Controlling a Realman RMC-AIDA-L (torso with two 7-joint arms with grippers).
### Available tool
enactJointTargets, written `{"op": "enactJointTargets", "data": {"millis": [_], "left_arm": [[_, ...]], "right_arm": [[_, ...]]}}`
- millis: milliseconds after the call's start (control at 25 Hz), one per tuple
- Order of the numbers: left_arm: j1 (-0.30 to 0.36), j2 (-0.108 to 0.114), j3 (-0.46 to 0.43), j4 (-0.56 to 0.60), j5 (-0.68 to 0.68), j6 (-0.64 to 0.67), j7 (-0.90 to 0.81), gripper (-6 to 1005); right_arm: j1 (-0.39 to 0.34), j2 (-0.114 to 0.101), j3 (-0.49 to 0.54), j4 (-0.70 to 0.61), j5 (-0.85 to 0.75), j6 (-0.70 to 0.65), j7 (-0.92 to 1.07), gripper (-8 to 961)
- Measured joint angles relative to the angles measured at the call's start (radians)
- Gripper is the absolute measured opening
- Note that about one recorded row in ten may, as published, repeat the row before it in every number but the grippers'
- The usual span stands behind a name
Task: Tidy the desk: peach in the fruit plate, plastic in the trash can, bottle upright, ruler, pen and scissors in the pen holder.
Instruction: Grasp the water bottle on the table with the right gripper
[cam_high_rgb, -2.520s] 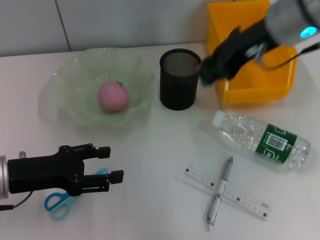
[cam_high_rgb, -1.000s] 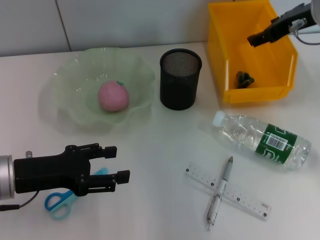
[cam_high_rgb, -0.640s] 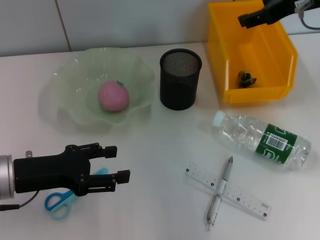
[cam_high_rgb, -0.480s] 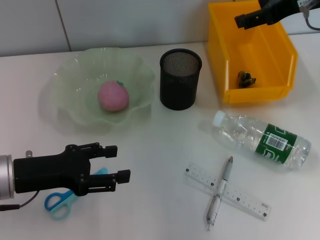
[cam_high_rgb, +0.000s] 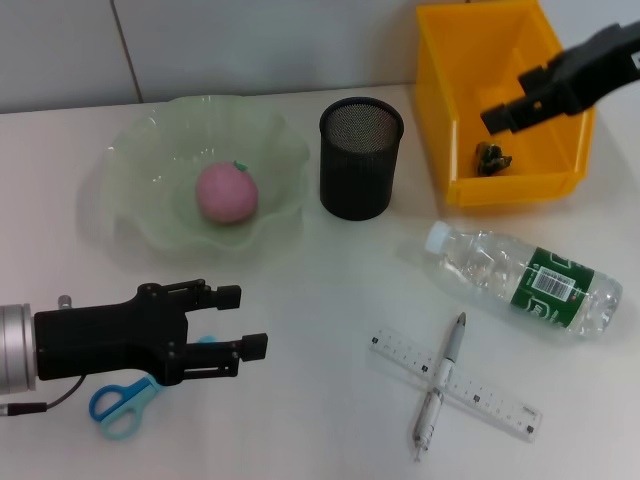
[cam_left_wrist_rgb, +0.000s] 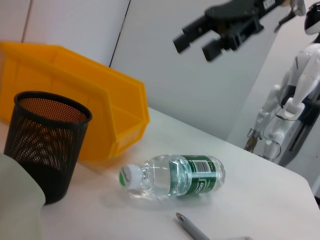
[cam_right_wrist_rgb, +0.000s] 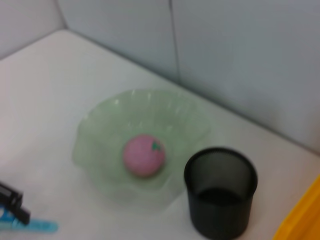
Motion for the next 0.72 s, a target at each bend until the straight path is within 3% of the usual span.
{"op": "enactJointTargets", "data": {"millis": [400, 720], "left_arm": [[-0.001, -0.008, -0.024, -0.006, 0.0, -0.003, 0.0, 798], [-0.003, -0.011, -0.027, -0.004, -0.002, 0.0, -0.001, 798]], "right_arm": [[0.024, -0.022, -0.007, 0.07, -0.099, -0.067, -0.034, 780], [0.003, -0.006, -0.022, 0.143, -0.112, -0.038, -0.103, 781]]}}
